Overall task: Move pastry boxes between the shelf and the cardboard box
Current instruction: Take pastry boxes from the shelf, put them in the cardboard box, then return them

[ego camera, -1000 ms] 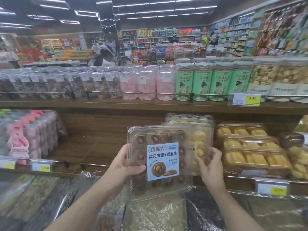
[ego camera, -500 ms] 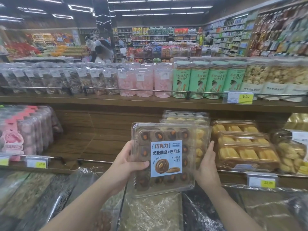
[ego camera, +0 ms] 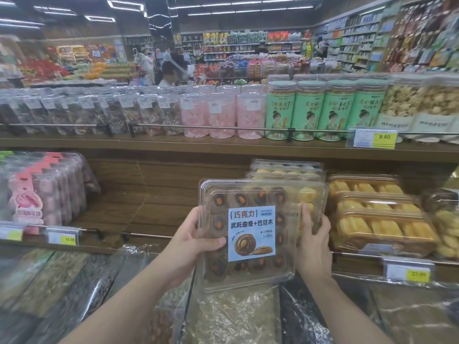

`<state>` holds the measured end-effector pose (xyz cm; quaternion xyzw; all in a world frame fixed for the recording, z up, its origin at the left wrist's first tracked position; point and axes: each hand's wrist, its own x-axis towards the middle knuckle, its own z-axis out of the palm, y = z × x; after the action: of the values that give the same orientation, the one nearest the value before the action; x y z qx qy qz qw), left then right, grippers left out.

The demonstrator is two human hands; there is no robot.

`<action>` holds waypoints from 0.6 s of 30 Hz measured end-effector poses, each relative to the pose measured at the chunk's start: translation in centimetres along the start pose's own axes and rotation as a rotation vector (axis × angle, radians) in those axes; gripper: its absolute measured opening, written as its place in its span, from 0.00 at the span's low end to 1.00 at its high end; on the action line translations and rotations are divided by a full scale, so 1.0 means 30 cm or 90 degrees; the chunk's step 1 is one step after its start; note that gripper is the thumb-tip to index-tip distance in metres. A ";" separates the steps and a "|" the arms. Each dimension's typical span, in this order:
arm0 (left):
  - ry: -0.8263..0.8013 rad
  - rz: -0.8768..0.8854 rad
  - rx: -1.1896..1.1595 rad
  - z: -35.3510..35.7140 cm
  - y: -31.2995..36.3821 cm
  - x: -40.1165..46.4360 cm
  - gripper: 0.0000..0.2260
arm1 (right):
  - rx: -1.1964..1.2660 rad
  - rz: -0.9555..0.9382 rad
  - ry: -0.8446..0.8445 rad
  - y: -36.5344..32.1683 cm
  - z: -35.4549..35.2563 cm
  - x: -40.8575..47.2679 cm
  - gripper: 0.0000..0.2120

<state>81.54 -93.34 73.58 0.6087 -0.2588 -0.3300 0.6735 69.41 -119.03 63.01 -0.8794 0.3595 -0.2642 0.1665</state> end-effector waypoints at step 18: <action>0.043 0.004 -0.012 -0.100 -0.016 -0.034 0.26 | -0.008 -0.016 0.000 0.006 0.006 0.022 0.60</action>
<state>83.07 -90.63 72.78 0.6121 -0.2347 -0.3093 0.6889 69.81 -119.61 62.99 -0.8848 0.3503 -0.2638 0.1577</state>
